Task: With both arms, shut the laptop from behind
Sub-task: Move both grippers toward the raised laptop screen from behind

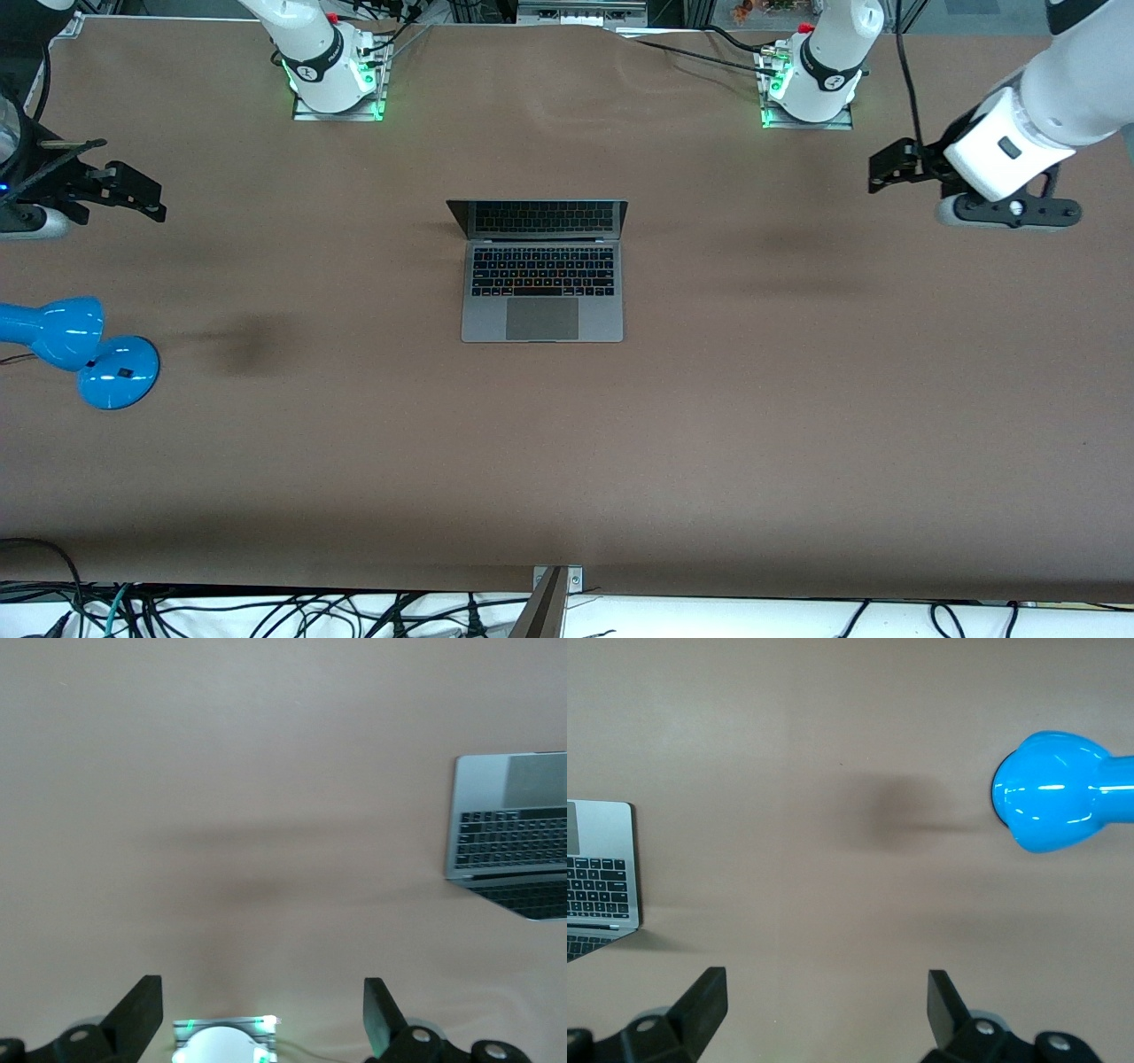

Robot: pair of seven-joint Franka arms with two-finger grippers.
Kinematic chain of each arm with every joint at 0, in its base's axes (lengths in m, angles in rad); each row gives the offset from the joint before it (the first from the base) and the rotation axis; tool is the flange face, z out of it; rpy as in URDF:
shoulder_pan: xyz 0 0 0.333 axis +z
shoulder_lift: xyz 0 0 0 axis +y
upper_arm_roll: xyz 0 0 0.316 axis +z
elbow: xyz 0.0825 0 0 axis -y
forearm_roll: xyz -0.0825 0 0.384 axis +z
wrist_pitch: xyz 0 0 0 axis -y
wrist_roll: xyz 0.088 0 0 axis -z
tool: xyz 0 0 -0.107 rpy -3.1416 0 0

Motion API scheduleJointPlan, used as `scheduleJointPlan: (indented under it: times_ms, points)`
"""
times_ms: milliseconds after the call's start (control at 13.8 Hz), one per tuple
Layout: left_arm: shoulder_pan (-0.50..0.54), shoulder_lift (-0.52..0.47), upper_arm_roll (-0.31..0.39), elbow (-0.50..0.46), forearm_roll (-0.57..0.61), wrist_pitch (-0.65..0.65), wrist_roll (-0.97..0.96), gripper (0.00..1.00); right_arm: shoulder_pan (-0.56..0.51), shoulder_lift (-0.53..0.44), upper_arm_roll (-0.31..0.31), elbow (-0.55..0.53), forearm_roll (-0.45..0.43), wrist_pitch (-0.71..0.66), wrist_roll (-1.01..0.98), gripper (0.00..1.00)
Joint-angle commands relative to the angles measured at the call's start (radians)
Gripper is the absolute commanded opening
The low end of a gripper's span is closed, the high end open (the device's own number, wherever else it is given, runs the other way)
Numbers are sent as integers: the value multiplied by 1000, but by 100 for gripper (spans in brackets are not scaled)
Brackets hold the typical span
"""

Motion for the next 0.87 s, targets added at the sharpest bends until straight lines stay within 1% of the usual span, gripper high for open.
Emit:
scheduleJointPlan:
  times_ms: [0,73,145,218,291,363,508,581,654,799]
  points:
    - [-3,13,-52,6,-36,-12,-83,100,-14,-20,20,-21,-16,-10,10,100]
    - [-3,18,-71,9,-37,-9,-106,100,-12,-20,26,-25,-14,-31,14,100]
    - [-3,32,-104,15,-39,-8,-131,100,-12,-15,58,-27,-14,-54,20,100]
    - [-4,49,-125,19,-59,-6,-136,100,-12,-14,76,-25,-14,-59,18,100]
    - [-6,70,-132,19,-103,0,-154,100,-12,-9,107,-27,-13,-68,20,100]
    - [-6,85,-145,19,-120,9,-171,100,-12,-3,145,-27,-11,-87,20,100]
    - [-6,110,-183,15,-122,12,-182,100,-12,17,233,-28,-11,-95,21,100]
    - [-7,128,-210,12,-123,12,-227,100,-11,25,273,-28,-9,-95,24,100]
    - [-10,142,-255,13,-123,12,-305,100,-7,34,303,-27,-5,-96,61,100]
    - [-15,170,-328,15,-125,14,-459,100,-6,61,378,-27,10,-96,183,100]
